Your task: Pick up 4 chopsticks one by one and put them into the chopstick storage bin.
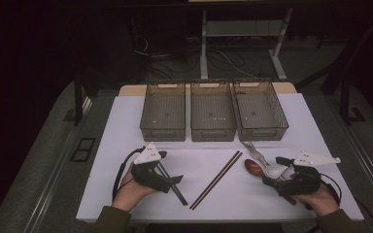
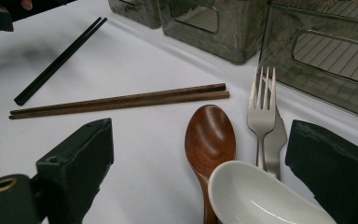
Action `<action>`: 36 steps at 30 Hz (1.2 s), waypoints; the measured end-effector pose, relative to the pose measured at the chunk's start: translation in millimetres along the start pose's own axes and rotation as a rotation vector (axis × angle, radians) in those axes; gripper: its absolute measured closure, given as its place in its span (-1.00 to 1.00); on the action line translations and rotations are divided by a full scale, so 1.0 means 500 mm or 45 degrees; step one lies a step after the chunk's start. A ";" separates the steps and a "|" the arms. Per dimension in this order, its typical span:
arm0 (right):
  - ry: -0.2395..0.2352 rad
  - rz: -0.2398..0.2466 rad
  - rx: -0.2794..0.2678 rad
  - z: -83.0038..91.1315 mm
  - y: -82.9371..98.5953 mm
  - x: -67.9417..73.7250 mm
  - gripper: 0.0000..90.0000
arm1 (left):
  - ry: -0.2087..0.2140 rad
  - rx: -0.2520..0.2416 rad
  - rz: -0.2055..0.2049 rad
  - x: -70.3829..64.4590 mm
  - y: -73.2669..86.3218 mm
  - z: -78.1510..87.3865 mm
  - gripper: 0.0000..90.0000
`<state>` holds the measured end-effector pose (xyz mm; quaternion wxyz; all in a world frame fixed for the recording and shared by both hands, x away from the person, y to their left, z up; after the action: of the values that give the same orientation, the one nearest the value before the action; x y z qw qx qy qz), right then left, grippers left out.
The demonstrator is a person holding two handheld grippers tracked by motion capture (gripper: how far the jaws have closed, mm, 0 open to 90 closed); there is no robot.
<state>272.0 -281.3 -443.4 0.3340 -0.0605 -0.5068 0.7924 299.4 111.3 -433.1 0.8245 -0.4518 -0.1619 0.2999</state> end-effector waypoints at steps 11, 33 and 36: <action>-0.001 -0.008 -0.002 0.001 -0.001 0.001 -0.84 | 0.032 -0.010 -0.018 -0.017 -0.016 -0.021 -0.98; 0.003 0.001 0.013 -0.004 0.001 0.000 -0.84 | 0.090 0.014 -0.042 -0.058 -0.047 -0.078 -0.57; 0.001 0.005 0.014 -0.005 0.002 0.000 -0.84 | 0.096 0.021 -0.051 -0.066 -0.050 -0.088 -0.49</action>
<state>272.6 -279.5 -445.3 0.3329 -0.0600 -0.5022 0.7959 306.3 51.3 -435.6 0.8395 -0.4528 -0.1372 0.2673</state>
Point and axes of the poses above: each handheld gripper's, and its own axes: z roughly backward along the jaws, y roughly out of its underside, x roughly to its left, the point moved 4 cm from there along -z, roughly forward along the jaws, and after that the axes turned 9 degrees about -y, right-handed, at the moved point
